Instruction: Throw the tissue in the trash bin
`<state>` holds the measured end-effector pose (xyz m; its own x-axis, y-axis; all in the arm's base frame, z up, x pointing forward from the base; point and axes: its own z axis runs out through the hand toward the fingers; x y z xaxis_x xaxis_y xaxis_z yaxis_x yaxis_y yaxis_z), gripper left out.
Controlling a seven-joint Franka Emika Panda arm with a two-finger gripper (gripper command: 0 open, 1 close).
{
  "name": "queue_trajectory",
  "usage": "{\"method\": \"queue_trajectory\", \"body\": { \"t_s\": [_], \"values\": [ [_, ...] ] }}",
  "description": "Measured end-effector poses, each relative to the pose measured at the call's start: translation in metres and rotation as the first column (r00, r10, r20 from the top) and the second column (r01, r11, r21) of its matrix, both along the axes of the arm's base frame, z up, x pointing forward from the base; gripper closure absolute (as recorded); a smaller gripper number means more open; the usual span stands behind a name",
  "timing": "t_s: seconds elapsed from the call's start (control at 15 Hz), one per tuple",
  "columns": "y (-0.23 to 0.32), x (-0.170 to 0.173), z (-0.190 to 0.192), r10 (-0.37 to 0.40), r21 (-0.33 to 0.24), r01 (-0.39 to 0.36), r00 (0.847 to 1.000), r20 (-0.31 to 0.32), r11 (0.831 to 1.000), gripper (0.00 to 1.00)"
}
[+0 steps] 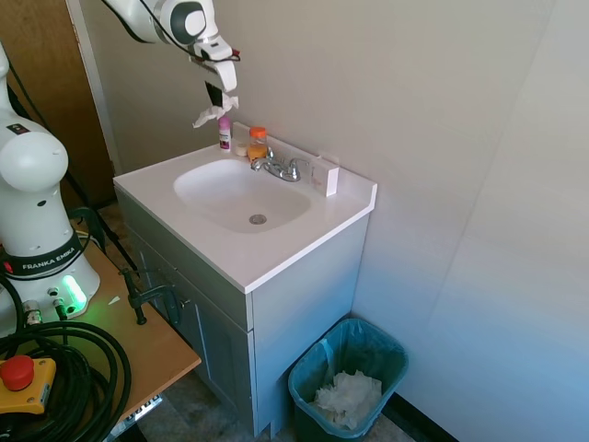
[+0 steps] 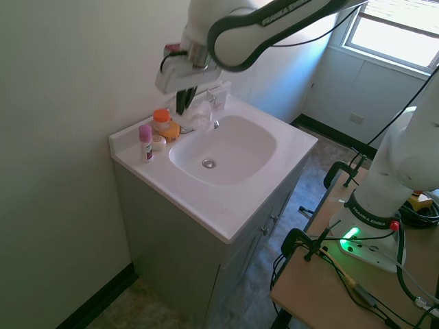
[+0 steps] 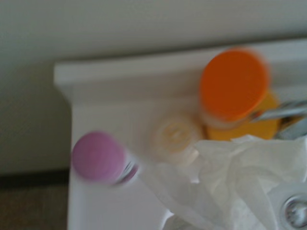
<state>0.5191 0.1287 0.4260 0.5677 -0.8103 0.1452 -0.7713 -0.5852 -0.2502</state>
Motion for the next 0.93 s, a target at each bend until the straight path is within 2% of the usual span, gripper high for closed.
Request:
{"method": "queue_trajectory", "body": {
  "t_s": [0.07,0.13,0.2,0.33,0.53,0.6,0.8,0.87,0.93],
  "values": [
    [-0.033,-0.003,0.030,-0.057,0.010,0.056,0.997,0.054,0.998,1.00],
    [-0.075,-0.009,0.058,-0.119,0.018,0.118,0.987,0.104,0.993,1.00],
    [-0.124,-0.020,0.085,-0.188,0.030,0.186,0.971,0.146,0.982,1.00],
    [-0.226,-0.047,0.126,-0.335,0.071,0.328,0.917,0.216,0.942,1.00],
    [-0.339,-0.071,0.134,-0.528,0.109,0.519,0.810,0.254,0.848,1.00],
    [-0.370,-0.071,0.125,-0.576,0.114,0.567,0.778,0.253,0.816,1.00],
    [-0.465,-0.061,0.081,-0.707,0.105,0.703,0.678,0.202,0.704,1.00],
    [-0.490,-0.053,0.063,-0.736,0.101,0.732,0.652,0.182,0.673,1.00],
    [-0.508,-0.044,0.044,-0.756,0.093,0.753,0.635,0.157,0.652,1.00]
  ]
}}
